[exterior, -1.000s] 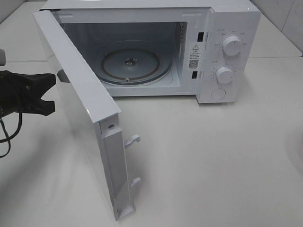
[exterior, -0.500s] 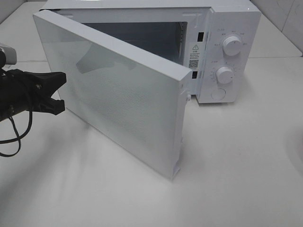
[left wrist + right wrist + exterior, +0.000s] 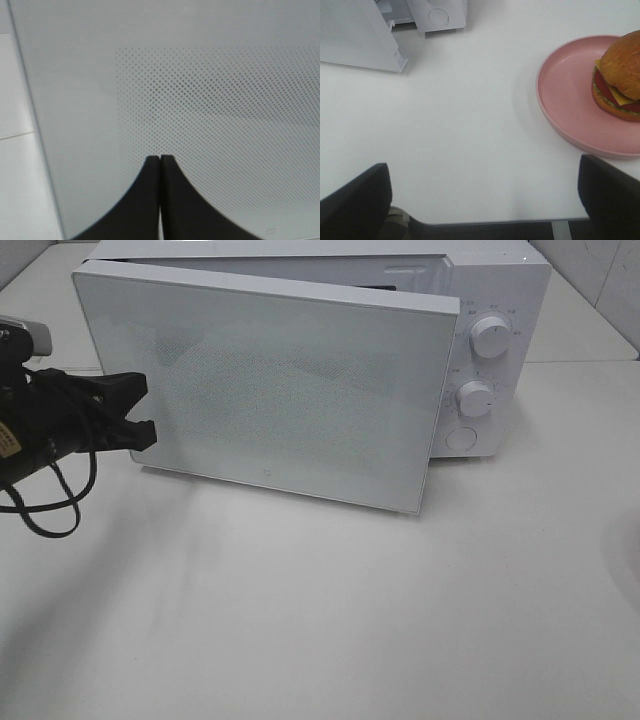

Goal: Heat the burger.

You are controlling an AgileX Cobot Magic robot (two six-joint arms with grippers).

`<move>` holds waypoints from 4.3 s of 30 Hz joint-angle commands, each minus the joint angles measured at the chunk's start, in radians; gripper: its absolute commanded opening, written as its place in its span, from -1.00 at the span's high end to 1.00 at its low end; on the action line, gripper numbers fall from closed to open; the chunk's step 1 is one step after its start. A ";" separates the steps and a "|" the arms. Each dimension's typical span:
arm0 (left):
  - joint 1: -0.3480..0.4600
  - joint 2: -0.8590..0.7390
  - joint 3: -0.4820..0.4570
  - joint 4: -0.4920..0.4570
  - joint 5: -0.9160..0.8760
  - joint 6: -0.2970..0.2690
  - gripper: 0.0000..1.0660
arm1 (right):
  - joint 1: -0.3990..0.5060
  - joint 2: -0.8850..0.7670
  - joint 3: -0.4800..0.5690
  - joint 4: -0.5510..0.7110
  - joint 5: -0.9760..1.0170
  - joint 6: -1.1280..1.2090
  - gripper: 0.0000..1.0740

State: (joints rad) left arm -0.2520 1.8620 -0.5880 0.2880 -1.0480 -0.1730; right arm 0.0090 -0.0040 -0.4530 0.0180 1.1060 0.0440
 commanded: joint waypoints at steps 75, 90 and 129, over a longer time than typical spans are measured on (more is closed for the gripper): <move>-0.319 0.143 -0.589 -0.352 0.439 0.005 1.00 | -0.003 -0.031 0.002 0.004 -0.004 -0.003 -0.81; -0.406 -0.115 -0.589 -0.349 1.128 0.141 1.00 | -0.003 -0.031 0.002 0.004 -0.004 -0.003 -0.81; 0.196 -0.446 -0.502 -0.247 2.140 0.156 -0.89 | -0.003 -0.031 0.002 0.004 -0.004 -0.003 -0.80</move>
State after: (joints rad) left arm -0.0630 1.4260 -1.0970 0.0440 1.0940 -0.0220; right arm 0.0090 -0.0040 -0.4530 0.0190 1.1060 0.0440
